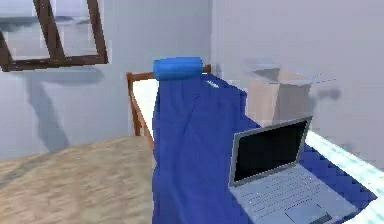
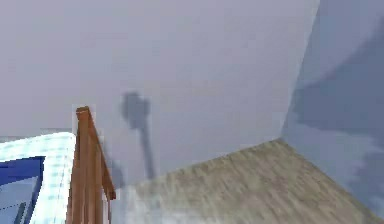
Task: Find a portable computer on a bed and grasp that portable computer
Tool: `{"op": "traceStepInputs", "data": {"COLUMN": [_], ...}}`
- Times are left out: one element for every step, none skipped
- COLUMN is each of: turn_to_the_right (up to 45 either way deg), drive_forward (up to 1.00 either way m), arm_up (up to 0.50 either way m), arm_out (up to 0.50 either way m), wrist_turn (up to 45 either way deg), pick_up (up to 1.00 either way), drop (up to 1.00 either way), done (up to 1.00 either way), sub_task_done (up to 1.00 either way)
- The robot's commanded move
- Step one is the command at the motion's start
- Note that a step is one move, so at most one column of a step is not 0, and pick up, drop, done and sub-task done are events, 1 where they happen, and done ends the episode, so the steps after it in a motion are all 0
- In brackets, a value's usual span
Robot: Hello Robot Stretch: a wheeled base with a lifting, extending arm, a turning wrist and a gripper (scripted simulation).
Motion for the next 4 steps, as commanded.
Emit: {"op": "traceStepInputs", "data": {"turn_to_the_right": [-45.0,-12.0,0.0,0.0], "drive_forward": [0.0,0.0,0.0,0.0], "arm_up": [0.0,0.0,0.5,0.36], "arm_out": [0.0,0.0,0.0,0.0], "wrist_turn": [0.0,0.0,0.0,0.0], "pick_up": [0.0,0.0,0.0,0.0], "drop": [0.0,0.0,0.0,0.0], "done": [0.0,0.0,0.0,0.0], "sub_task_done": [0.0,0.0,0.0,0.0]}}
